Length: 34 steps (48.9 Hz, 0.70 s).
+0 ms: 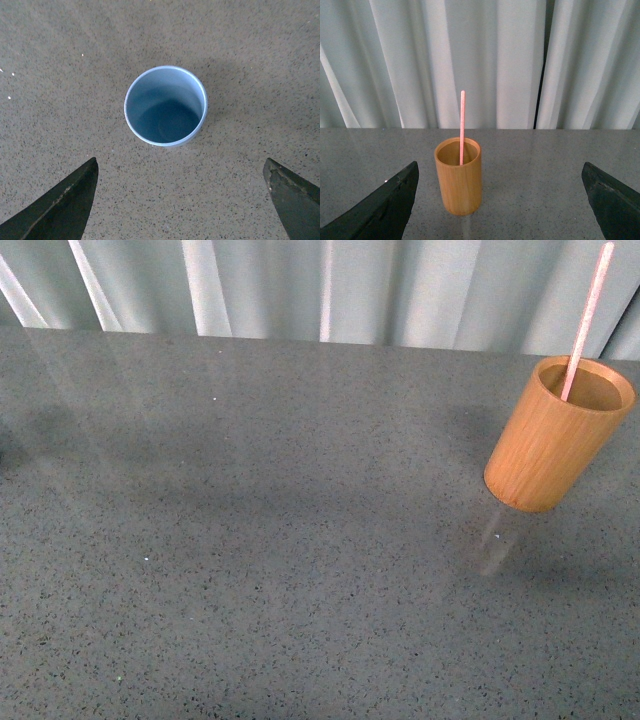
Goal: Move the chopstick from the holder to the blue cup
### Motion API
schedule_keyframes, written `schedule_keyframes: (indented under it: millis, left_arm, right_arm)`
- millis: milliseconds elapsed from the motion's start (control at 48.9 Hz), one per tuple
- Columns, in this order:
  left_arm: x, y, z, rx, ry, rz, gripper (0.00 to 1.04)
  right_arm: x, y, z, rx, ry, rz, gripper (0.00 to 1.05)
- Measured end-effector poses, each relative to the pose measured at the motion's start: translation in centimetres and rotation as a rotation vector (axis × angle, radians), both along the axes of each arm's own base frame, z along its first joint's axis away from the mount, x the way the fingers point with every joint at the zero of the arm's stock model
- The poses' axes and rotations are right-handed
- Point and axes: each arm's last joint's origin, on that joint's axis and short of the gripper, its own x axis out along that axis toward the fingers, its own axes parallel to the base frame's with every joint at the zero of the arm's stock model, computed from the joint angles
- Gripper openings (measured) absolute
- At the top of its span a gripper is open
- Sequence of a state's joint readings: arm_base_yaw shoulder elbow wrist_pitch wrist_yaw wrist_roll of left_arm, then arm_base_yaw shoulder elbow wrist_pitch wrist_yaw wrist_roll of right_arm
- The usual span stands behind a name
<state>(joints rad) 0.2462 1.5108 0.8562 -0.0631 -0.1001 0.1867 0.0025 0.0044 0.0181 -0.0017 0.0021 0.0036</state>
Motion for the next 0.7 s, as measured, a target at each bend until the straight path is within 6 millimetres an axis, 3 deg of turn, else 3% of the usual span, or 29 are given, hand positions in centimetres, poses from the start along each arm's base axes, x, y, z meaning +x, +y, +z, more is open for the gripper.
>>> schedule_keyframes:
  millis: [696]
  left_arm:
    - [5.3,3.4,-3.4,-0.020,0.099,0.102,0.98]
  right_arm:
    - [0.0,0.0,0.0,0.000,0.000,0.000,0.95]
